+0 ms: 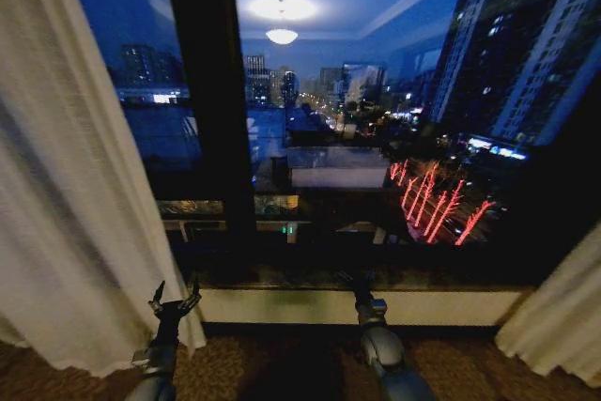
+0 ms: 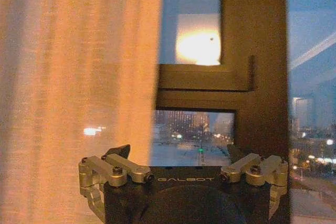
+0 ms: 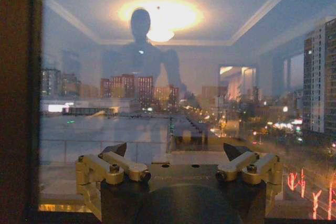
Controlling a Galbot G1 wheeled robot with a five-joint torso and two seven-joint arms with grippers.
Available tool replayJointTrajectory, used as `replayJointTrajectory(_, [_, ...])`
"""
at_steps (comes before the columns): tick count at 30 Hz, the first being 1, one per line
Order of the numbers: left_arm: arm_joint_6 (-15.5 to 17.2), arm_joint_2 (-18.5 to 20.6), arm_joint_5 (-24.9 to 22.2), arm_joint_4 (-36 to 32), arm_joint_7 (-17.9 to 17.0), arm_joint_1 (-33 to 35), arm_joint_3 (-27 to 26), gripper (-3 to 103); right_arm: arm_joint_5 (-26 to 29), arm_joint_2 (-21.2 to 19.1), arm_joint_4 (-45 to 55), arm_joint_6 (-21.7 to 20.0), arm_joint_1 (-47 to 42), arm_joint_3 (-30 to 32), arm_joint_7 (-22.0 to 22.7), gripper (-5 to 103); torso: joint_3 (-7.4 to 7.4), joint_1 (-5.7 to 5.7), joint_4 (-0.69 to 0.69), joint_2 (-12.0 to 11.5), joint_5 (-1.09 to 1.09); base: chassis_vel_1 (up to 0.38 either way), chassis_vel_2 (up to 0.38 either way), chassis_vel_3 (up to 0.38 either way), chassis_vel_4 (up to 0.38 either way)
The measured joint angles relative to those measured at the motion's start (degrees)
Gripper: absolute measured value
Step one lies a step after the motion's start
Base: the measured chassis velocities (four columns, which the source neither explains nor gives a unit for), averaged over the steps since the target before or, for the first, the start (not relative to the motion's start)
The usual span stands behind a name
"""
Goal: Open the curtains by pulling them apart, changing their state from closed to fully open.
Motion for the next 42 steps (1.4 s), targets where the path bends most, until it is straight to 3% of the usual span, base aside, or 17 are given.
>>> replayJointTrajectory(42, [0.0,0.0,0.0,0.0,0.0,0.0,0.0,100,0.0,0.0,0.0,0.0,0.0,0.0,0.0,100,0.00,0.00,0.00,0.0,0.02,0.079,0.079,-0.084,-0.081])
